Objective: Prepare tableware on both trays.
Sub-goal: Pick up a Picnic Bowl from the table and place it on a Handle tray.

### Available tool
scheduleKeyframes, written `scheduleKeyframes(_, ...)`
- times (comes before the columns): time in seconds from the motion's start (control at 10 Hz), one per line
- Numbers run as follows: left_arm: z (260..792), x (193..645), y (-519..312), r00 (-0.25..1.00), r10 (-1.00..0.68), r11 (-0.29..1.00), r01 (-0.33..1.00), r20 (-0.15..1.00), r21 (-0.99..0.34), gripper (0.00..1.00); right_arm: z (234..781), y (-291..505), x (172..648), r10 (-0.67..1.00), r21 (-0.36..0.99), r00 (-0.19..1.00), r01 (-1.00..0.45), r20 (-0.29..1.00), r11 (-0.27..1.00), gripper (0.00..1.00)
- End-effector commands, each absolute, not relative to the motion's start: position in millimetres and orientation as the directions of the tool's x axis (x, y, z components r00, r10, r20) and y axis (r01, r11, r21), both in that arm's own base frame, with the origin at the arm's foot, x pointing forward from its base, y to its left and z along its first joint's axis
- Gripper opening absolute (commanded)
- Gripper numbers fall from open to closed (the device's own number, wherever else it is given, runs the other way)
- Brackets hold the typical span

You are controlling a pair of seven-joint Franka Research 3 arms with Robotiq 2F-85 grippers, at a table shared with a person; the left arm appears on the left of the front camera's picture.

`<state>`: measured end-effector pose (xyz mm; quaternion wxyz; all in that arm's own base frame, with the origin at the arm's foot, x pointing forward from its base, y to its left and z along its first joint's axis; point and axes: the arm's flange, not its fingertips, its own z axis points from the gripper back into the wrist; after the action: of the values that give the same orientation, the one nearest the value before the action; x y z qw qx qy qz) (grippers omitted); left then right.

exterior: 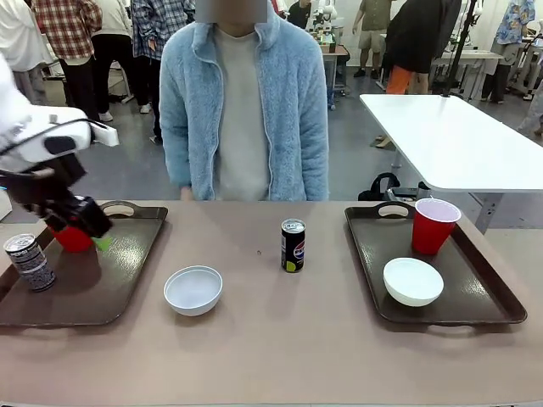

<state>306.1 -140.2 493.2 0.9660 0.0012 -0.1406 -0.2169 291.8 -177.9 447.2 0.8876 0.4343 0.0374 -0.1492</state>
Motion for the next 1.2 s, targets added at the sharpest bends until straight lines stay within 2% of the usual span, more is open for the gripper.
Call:
scheduleKeyframes(0.0, 436, 297, -155, 0.877, -0.376, 0.925, 0.374, 0.299, 0.065, 1.0, 450, -175, 296, -0.247, 0.773, 0.947, 0.313, -0.207, 0.552, 1.0)
scheduleKeyframes(0.5, 382, 316, -185, 0.895, -0.362, 0.931, 0.359, 0.262, 0.059, 1.0, 447, -177, 292, -0.233, 0.759, 0.952, 0.3, -0.199, 0.578, 1.0)
scheduleKeyframes(0.7, 365, 329, -189, 0.913, -0.351, 0.934, 0.358, 0.208, 0.008, 1.0, 447, -177, 292, -0.233, 0.759, 0.952, 0.3, -0.199, 0.578, 1.0)
scheduleKeyframes(1.1, 338, 343, -197, 0.92, -0.325, 0.936, 0.347, 0.221, -0.068, 1.0, 447, -177, 292, -0.233, 0.759, 0.952, 0.3, -0.199, 0.578, 1.0)
